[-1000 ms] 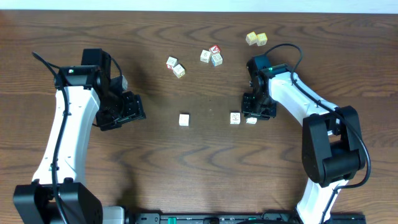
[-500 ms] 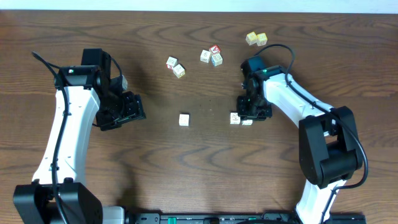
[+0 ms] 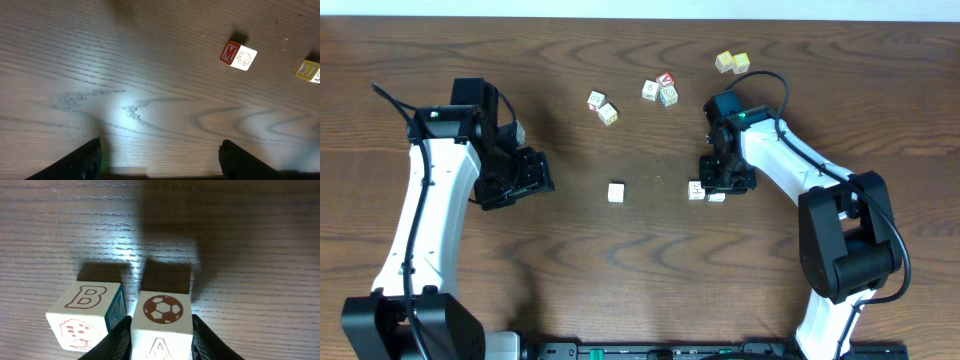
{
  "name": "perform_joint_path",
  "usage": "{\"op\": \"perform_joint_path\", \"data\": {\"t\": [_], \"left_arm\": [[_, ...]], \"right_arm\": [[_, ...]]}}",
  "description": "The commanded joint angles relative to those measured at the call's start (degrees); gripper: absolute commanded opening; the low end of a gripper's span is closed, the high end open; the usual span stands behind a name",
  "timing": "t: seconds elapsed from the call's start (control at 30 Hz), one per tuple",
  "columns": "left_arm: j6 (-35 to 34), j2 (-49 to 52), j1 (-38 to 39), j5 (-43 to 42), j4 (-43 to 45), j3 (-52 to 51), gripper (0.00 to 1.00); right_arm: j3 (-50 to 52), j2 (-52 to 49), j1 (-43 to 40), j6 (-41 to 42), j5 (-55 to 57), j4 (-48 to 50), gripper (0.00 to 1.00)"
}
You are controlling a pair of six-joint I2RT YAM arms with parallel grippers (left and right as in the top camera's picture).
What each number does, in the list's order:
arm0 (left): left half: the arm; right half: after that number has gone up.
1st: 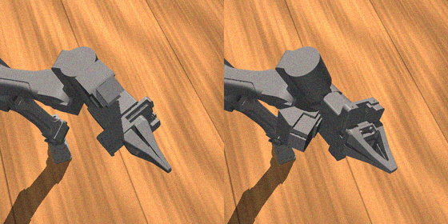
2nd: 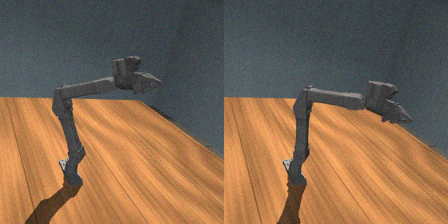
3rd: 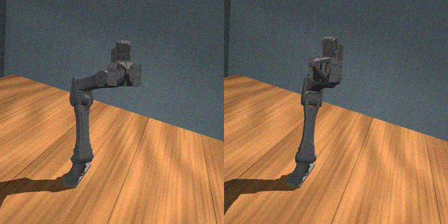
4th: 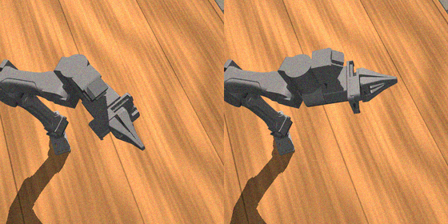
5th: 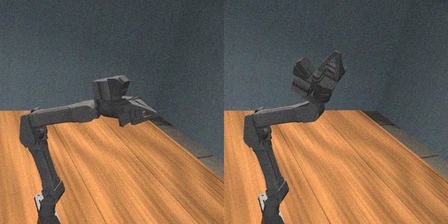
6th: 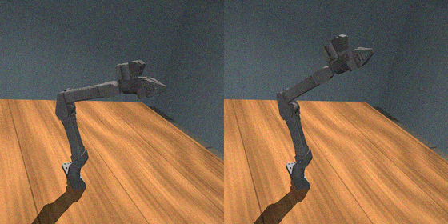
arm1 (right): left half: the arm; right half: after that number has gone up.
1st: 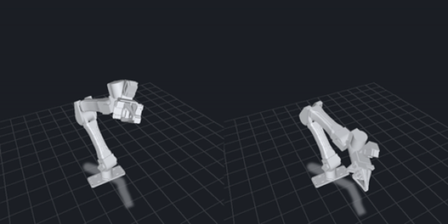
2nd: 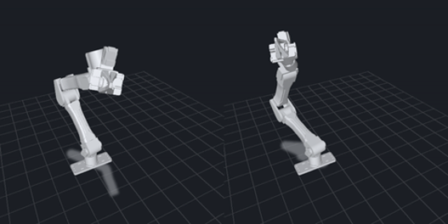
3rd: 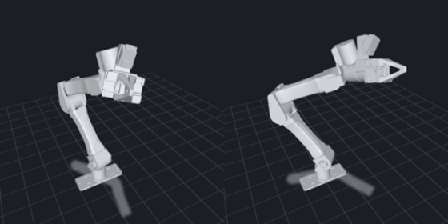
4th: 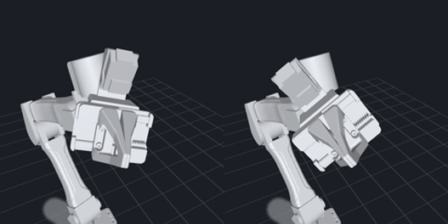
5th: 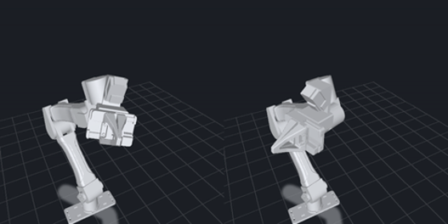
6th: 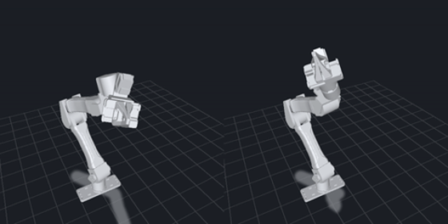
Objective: Lift 3 blocks
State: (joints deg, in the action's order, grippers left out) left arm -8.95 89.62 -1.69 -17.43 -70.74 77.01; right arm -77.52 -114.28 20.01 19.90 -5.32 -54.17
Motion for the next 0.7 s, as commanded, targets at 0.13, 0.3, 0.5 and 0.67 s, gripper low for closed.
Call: {"op": "perform_joint_path", "data": {"t": [0.13, 0.3, 0.5, 0.67], "left_arm": [[0.6, 0.2, 0.1, 0.6, -0.3, 0.8, 0.75], [0.6, 0.2, 0.1, 0.6, -0.3, 0.8, 0.75], [0.6, 0.2, 0.1, 0.6, -0.3, 0.8, 0.75], [0.6, 0.2, 0.1, 0.6, -0.3, 0.8, 0.75]], "right_arm": [[0.2, 0.8, -0.5, -0.6, 1.4, 0.5, 0.34], [0.2, 0.8, -1.0, -0.2, 1.4, 0.7, 0.33], [0.2, 0.8, -1.4, -0.3, 1.4, 0.6, 0.33], [0.2, 0.8, -1.4, -0.2, 1.4, 0.7, 0.36]]}}
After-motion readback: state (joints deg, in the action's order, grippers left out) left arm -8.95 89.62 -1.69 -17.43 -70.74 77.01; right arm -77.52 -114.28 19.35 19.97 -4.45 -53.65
